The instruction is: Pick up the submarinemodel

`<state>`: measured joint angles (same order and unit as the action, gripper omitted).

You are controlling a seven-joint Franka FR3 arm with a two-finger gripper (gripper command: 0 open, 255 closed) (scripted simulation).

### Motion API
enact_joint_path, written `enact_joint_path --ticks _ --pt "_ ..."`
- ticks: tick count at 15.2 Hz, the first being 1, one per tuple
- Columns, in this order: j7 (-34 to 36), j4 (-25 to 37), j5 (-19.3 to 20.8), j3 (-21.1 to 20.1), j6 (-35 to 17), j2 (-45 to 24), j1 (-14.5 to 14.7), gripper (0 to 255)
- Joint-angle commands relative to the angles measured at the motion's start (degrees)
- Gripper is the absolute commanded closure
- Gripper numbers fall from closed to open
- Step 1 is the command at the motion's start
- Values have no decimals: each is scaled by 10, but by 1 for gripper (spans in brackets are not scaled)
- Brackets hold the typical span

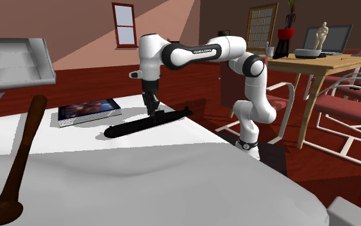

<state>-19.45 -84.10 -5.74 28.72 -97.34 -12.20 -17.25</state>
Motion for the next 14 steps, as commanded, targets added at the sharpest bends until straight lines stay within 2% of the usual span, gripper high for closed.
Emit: enact_joint_path --ticks 1,14 --pt "0 2 0 0 1 -2 -1 255" --pt "-7 154 -20 4 119 -40 -23 255"
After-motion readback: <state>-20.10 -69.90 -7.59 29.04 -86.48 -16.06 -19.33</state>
